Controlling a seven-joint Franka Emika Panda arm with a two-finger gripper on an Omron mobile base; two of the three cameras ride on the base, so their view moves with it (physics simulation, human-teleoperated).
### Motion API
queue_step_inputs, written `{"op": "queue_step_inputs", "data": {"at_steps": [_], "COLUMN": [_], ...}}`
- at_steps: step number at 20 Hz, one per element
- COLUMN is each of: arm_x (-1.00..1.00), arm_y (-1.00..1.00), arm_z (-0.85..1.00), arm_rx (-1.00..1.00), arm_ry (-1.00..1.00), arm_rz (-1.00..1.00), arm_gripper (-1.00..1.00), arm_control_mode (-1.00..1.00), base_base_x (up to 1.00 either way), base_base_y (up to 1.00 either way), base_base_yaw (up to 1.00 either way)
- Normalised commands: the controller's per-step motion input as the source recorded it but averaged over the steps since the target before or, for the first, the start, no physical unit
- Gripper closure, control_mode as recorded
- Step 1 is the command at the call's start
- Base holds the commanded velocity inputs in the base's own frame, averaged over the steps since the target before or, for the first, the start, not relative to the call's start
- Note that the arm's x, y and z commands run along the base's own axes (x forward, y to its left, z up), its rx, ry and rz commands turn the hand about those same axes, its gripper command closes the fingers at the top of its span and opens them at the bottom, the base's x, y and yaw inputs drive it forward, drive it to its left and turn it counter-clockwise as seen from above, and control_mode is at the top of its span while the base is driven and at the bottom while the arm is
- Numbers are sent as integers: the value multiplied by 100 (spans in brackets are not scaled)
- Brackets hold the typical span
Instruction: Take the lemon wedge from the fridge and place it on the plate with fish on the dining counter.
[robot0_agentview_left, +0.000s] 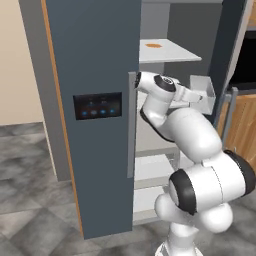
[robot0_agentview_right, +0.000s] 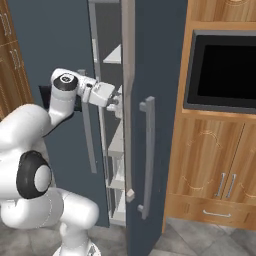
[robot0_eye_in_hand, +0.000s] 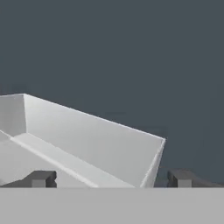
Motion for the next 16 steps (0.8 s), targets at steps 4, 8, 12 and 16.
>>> {"op": "queue_step_inputs", "data": {"at_steps": [4,8,12,16], "arm_x": [-100,-100,-40,-22], "arm_y": [-100,-100,-91,37], "arm_z": [-38,-36,-16,-3], "arm_rx": [6,10,12,-1], "arm_ry": [0,-1,-1,0], "arm_rz": [-15,-7,2,7], "arm_gripper": [-100,-100,-100,-100], "arm_control_mode": [-100,-100,-100,-100], "base_base_x": [0,0,0,0], "base_base_y": [0,0,0,0], "base_base_yaw": [0,0,0,0]}}
